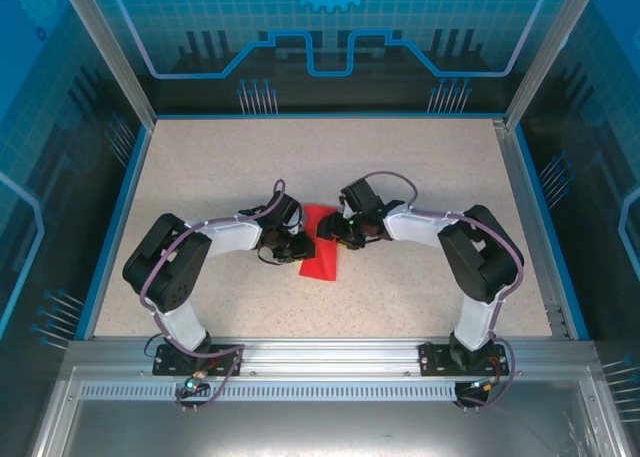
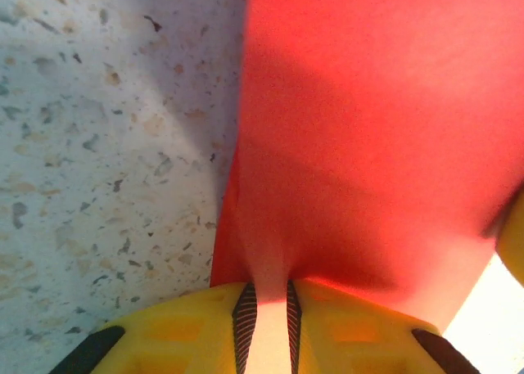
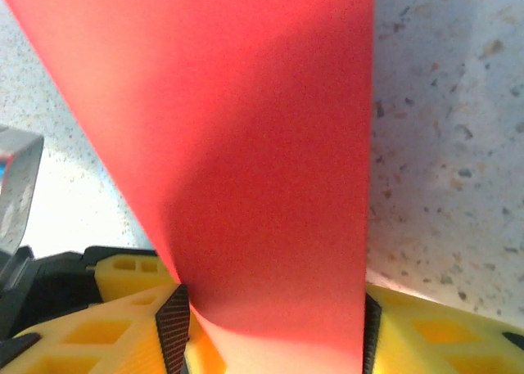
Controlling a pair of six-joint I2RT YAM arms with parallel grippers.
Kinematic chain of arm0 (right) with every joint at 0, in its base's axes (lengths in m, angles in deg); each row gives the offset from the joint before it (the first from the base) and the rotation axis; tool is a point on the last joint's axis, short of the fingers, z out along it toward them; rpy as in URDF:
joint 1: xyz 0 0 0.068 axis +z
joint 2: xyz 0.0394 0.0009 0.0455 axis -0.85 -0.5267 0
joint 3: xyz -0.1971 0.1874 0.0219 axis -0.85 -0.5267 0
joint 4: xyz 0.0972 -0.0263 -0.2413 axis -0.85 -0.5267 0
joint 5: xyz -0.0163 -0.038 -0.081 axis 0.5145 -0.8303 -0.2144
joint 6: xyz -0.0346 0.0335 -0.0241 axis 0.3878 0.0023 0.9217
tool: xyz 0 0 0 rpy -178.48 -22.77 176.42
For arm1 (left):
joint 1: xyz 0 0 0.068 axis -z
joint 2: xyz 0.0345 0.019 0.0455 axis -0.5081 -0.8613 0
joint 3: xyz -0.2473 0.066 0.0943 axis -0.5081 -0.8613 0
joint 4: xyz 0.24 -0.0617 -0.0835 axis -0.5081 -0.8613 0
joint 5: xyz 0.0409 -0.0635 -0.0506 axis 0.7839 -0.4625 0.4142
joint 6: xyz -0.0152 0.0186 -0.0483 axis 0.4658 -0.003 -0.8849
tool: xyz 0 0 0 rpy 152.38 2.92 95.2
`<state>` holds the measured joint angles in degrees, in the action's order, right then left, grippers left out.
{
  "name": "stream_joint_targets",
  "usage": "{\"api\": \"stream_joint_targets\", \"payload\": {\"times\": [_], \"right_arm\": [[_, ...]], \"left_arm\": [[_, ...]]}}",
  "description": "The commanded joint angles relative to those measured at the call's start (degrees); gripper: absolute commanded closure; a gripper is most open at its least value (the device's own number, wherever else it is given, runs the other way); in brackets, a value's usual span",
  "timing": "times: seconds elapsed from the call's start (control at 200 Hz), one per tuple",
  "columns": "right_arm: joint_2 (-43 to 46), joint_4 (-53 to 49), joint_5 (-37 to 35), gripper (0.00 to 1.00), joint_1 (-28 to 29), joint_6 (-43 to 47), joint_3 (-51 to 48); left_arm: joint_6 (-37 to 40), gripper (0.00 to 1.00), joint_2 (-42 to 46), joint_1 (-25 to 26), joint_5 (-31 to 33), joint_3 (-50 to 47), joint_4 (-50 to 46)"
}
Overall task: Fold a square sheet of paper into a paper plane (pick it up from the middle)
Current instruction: Fold the triangle a second time at the center of the table.
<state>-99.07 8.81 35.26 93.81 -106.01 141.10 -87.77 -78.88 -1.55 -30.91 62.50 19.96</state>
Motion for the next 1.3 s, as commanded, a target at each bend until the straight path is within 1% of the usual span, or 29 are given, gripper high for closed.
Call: {"api": "stream_joint_targets", "payload": {"times": [0.0, 0.18, 0.46, 0.65, 0.9, 1.045, 1.11, 1.291], "right_arm": [[2.5, 5.3, 2.7, 0.44, 0.5, -0.9, -3.5], [3.5, 9.6, 3.1, 0.48, 0.7, -1.7, -7.4], [4.9, 11.7, 1.8, 0.63, 0.7, -1.0, -9.0], [6.0, 14.0, 2.0, 0.7, 0.4, -1.1, -11.3], [5.8, 15.7, 2.9, 0.82, 0.3, -1.4, -11.8], [5.9, 16.2, 3.8, 0.86, 0.2, -1.5, -11.6], [6.4, 16.0, 4.0, 0.89, 0.2, -1.3, -11.4], [7.1, 17.1, 6.2, 0.91, -0.2, -2.4, -11.1]], "left_arm": [[1.1, 0.76, -3.6, 0.1, 2.5, -2.1, -2.0], [0.2, 0.76, -3.1, -0.1, 0.7, -2.2, -1.1], [-1.4, 0.74, -0.1, -0.7, -1.9, -2.6, -0.6], [-2.0, 0.72, 2.8, -1.0, -3.0, -2.2, -1.3], [-2.7, 0.68, 5.6, -1.6, -4.7, -1.6, -1.5], [-2.4, 0.64, 7.4, -2.1, -4.8, -1.4, -2.8], [-2.0, 0.6, 8.9, -3.0, -4.2, -1.5, -4.2], [-2.3, 0.48, 14.3, -5.4, -4.1, -3.3, -6.6]]}}
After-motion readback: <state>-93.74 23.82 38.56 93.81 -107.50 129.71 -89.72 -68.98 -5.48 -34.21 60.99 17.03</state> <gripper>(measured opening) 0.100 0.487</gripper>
